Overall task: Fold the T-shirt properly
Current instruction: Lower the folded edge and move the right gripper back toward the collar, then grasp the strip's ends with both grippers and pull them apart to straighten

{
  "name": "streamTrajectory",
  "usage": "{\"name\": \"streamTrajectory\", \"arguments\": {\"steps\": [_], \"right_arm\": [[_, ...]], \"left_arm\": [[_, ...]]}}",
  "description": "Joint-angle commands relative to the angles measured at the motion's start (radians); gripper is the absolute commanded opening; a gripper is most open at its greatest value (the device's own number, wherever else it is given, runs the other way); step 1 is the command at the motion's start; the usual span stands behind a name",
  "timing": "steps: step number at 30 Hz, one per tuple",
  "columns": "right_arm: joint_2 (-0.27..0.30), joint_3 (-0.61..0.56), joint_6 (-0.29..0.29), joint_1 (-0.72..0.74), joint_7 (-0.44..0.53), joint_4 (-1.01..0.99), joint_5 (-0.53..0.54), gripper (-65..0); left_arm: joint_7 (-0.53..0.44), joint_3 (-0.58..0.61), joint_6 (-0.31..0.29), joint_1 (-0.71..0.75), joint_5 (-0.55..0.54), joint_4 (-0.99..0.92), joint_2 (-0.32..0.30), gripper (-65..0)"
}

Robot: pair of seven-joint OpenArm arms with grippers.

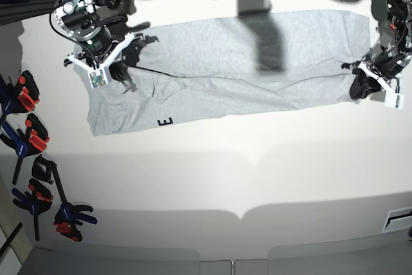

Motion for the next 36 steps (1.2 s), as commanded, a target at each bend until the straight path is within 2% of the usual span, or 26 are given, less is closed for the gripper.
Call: {"name": "streamTrajectory", "arguments": {"steps": [1, 4, 9, 13, 16, 26, 36], "right_arm": [[0.009, 0.004, -0.004, 0.004, 0.022, 0.019, 0.009, -65.0], [0.009, 0.004, -0.004, 0.004, -0.003, 0.018, -0.002, -65.0], [0.009, 0.01, -0.005, 0.005, -0.016, 0.018, -0.008, -65.0], [0.009, 0.014, -0.01, 0.005, -0.016, 0.018, -0.055, -65.0], [0.009, 0.014, -0.05, 0.005, -0.016, 0.018, -0.074, -65.0], [0.009, 0.014, -0.063, 0.005, -0.016, 0.018, -0.081, -65.0], [0.009, 0.014, -0.063, 0.005, -0.013, 0.018, -0.08, -65.0]], "left_arm": [[-0.01, -0.009, -0.029, -0.011, -0.021, 0.019, -0.02, -65.0], [0.055, -0.009, -0.085, -0.01, -0.055, 0.028, -0.026, -65.0], [0.11, -0.009, -0.085, -0.003, -0.068, 0.028, -0.064, -65.0], [0.064, -0.009, -0.085, 0.015, -0.065, 0.028, -0.136, -65.0], [0.011, -0.009, -0.085, 0.024, -0.067, 0.028, -0.178, -65.0], [-0.007, -0.008, -0.085, 0.048, -0.072, 0.027, -0.155, -65.0], [-0.012, -0.008, -0.085, 0.161, -0.072, 0.027, -0.155, -65.0]]}}
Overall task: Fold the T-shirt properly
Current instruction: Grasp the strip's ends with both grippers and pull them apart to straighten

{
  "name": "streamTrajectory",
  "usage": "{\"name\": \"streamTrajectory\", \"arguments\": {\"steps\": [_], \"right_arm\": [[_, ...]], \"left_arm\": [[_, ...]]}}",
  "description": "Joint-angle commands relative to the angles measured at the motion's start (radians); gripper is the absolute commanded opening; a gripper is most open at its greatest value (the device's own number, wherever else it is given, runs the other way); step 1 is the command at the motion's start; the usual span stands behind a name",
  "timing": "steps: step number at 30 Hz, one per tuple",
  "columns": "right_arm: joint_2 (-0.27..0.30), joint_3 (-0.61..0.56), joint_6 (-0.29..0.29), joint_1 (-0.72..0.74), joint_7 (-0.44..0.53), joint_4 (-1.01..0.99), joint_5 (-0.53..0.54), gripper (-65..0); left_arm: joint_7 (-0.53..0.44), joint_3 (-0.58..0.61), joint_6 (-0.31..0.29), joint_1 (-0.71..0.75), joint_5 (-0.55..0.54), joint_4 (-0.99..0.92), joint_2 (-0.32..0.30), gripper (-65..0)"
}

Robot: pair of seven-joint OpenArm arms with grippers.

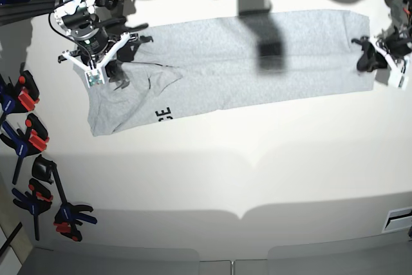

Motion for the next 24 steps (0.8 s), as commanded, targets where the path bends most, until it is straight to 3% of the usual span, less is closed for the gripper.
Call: {"name": "streamTrajectory", "arguments": {"steps": [1, 6, 9, 11, 20, 24], "right_arm": [[0.011, 0.005, -0.01, 0.005, 0.022, 0.018, 0.003, -65.0], [0.011, 0.005, -0.011, 0.005, 0.022, 0.018, 0.003, -65.0], [0.011, 0.005, -0.011, 0.006, 0.022, 0.018, 0.003, -65.0], [0.011, 0.005, -0.011, 0.005, 0.022, 0.018, 0.003, -65.0], [0.011, 0.005, -0.011, 0.006, 0.022, 0.018, 0.004, -65.0], [0.011, 0.005, -0.011, 0.005, 0.022, 0.018, 0.004, -65.0]], "left_arm": [[-0.027, -0.01, -0.006, -0.001, -0.02, 0.016, -0.023, -65.0], [-0.027, -0.01, -0.006, 0.006, -0.021, 0.016, -0.023, -63.7], [-0.027, -0.01, -0.006, 0.006, -0.021, 0.016, -0.023, -47.2], [-0.025, -0.01, -0.006, 0.007, -0.02, 0.016, -0.023, -40.6], [-0.023, -0.01, -0.006, 0.006, -0.021, 0.016, -0.023, -40.0], [-0.019, -0.01, -0.006, 0.006, -0.081, 0.016, -0.023, -40.2]]}}
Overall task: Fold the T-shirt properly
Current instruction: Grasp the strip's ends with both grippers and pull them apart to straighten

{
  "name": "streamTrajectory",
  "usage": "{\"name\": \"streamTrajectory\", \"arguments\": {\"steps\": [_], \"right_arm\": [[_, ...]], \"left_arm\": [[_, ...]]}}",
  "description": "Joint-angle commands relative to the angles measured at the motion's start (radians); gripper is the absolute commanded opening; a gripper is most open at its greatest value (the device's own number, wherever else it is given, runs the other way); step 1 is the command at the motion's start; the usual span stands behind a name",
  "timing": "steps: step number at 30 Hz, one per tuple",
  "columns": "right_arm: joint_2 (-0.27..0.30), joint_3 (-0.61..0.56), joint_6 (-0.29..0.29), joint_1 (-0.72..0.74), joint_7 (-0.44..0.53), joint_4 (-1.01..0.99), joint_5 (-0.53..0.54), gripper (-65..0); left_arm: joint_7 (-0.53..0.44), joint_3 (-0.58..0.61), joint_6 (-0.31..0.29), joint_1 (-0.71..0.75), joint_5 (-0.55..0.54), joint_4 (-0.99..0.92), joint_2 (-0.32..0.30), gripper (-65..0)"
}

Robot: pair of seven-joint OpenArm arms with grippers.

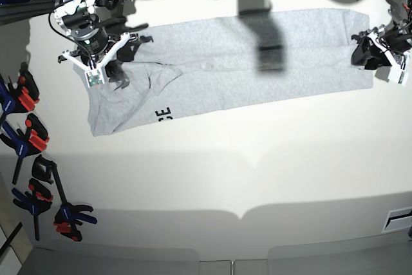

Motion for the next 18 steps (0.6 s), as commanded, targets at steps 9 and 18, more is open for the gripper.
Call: {"name": "streamTrajectory", "arguments": {"steps": [9, 18], "right_arm": [[0.011, 0.005, -0.011, 0.005, 0.026, 0.018, 0.004, -65.0], [0.01, 0.005, -0.011, 0.005, 0.026, 0.018, 0.007, -65.0]], "left_arm": [[0.046, -0.006, -0.007, -0.005, -0.041, 0.016, -0.023, -48.1], [-0.02, -0.006, -0.007, -0.005, -0.041, 0.016, -0.022, -48.1]]}}
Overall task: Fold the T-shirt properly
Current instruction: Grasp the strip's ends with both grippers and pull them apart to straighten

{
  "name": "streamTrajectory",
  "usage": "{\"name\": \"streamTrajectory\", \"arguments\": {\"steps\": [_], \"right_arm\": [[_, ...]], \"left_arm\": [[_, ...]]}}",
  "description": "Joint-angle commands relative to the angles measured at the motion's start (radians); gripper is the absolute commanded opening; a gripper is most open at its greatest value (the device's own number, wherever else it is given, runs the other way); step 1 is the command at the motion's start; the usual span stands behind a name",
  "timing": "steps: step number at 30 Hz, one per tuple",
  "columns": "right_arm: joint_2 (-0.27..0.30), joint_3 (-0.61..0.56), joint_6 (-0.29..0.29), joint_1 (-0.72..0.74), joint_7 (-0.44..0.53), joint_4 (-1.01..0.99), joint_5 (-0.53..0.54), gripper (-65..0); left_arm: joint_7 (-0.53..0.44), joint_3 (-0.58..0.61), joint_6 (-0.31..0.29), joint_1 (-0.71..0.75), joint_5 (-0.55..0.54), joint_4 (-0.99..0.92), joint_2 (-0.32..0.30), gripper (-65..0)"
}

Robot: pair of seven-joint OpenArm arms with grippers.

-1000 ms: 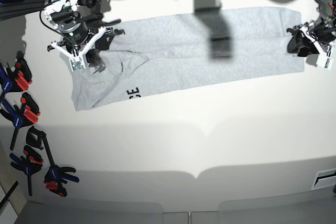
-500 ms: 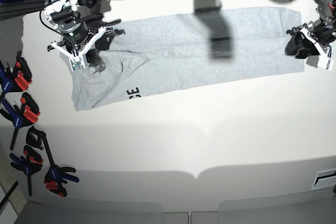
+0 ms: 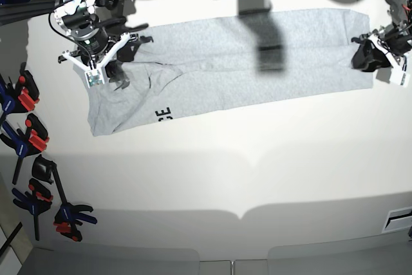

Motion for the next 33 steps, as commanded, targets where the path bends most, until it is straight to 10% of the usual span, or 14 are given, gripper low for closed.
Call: {"name": "streamTrajectory", "arguments": {"steps": [1, 14, 25, 33], "right_arm": [[0.01, 0.005, -0.011, 0.006, 0.023, 0.018, 0.007, -65.0], [0.01, 0.005, -0.011, 0.006, 0.023, 0.018, 0.007, -65.0], [0.01, 0.005, -0.011, 0.006, 0.023, 0.018, 0.006, -65.0], [0.01, 0.005, -0.011, 0.005, 0.022, 0.018, 0.006, -65.0]], "left_arm": [[-0.018, -0.006, -0.007, -0.005, -0.023, 0.016, -0.022, -48.1], [-0.005, -0.006, -0.007, -0.005, -0.023, 0.016, 0.006, -48.5], [0.061, -0.006, -0.007, -0.005, -0.027, 0.017, 0.055, -65.0], [0.396, -0.006, -0.007, -0.005, -0.381, 0.017, 0.055, -65.0]]}}
